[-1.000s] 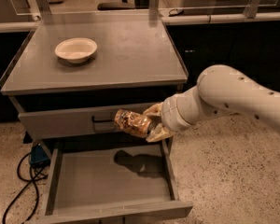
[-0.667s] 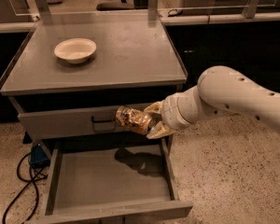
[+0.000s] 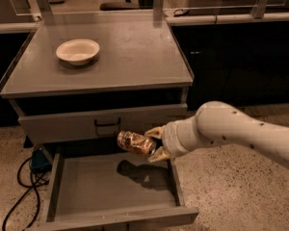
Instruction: Place orange can into middle drawer
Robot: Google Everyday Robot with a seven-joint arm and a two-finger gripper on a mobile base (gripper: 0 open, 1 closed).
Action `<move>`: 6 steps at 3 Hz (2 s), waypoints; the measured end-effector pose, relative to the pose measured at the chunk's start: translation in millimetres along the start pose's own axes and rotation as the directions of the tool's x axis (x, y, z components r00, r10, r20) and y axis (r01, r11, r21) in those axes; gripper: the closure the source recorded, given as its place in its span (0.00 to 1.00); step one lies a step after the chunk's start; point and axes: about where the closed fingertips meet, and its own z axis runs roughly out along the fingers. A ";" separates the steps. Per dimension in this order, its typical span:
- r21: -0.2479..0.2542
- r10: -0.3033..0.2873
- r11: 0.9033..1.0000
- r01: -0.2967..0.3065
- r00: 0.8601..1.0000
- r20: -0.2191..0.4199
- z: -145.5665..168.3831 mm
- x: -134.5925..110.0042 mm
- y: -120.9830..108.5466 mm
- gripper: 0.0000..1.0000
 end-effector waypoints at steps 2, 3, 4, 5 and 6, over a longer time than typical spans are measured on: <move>-0.032 0.005 0.999 -0.004 1.000 0.008 91.8 30.6 45.2 1.00; -0.004 0.001 1.000 -0.001 1.000 0.031 114.6 49.1 47.6 1.00; 0.018 0.023 1.000 -0.024 0.998 0.060 166.7 87.9 53.3 1.00; -0.034 0.048 0.998 -0.046 0.997 0.066 221.2 120.7 69.6 1.00; -0.039 0.061 0.998 -0.058 0.996 0.072 227.7 121.9 74.3 1.00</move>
Offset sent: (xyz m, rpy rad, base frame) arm -0.0054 0.0089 -0.0831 -0.0109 0.0346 0.0077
